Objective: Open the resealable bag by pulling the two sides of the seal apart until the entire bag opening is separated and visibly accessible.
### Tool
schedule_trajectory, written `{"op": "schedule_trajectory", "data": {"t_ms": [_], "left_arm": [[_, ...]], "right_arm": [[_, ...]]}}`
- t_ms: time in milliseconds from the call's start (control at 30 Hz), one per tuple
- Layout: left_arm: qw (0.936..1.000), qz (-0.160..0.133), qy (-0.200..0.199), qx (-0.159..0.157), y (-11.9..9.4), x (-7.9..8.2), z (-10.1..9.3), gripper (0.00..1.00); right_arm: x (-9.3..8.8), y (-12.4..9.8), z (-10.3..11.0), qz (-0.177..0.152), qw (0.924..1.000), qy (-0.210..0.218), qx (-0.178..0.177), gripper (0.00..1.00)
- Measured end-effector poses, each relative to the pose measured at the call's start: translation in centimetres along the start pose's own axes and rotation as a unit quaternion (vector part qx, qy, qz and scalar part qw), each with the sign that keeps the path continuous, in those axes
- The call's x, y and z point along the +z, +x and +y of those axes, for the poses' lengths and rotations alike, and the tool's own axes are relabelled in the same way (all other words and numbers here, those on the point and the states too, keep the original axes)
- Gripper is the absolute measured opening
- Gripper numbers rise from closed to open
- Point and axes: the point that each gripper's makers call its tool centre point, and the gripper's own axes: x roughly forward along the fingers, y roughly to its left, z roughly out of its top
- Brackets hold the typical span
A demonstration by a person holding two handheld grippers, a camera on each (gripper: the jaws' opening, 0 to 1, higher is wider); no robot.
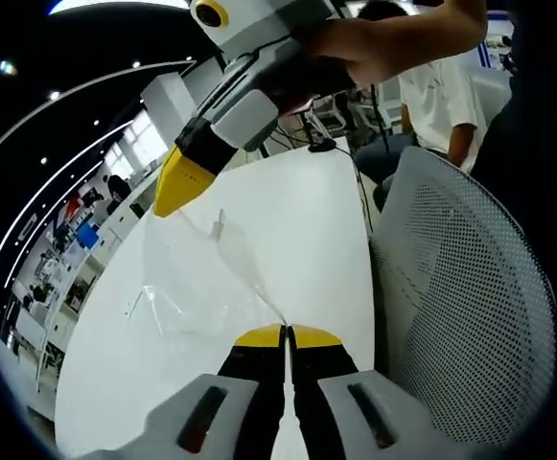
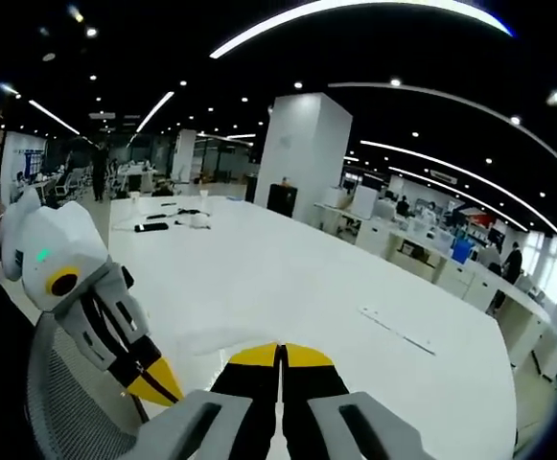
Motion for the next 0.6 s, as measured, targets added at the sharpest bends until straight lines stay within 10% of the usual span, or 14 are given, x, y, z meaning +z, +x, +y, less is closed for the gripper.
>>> {"op": "schedule_trajectory", "data": {"t_ms": [600], "left_arm": [[0.9975,0.029,-0.065,0.001,0.6,-3.3,-1.1,0.01]], "right_arm": [[-6.3,1.9,4.2,0.080,0.9944,-0.039,0.057,0.00]]}}
